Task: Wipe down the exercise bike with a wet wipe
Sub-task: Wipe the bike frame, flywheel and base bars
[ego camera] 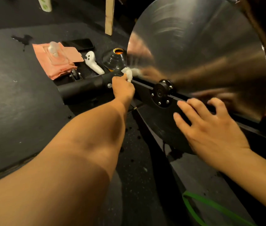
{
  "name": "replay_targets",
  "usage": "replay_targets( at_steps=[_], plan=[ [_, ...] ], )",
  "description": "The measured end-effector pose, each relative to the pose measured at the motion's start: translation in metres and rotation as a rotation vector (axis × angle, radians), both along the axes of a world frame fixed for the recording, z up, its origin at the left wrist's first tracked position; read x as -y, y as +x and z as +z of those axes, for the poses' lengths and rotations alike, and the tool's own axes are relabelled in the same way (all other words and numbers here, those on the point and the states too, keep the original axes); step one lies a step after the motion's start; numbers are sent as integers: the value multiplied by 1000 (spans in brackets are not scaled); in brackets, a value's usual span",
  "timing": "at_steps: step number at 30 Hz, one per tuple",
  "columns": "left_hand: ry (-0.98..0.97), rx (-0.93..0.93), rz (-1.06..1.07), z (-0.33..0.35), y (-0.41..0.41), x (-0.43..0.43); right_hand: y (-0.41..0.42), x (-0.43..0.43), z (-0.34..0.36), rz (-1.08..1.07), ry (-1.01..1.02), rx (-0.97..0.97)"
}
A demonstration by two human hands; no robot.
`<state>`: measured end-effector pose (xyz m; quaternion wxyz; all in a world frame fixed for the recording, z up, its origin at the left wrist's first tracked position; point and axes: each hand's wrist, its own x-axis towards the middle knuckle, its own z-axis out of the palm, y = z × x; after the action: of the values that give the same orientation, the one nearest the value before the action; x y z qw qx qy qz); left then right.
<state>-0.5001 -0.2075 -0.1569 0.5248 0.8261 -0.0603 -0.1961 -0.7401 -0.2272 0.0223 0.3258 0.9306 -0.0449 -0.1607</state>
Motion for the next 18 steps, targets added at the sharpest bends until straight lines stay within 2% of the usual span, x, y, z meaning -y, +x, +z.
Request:
replay_targets(
  at_steps=[3, 8, 12, 18],
  plan=[
    [-16, -55, 81, -13, 18, 1, 31, -6, -5, -61, -74, -82],
    [-45, -207, 202, -7, 23, -3, 40, 1, -21, 95, -91, -42],
    [40, -286, 154, -16, -5, 5, 33, 8, -34, 139, -177, -11],
    [-155, -567, 355, -15, -6, 4, 36, 6, -35, 147, -179, 53]
  ],
)
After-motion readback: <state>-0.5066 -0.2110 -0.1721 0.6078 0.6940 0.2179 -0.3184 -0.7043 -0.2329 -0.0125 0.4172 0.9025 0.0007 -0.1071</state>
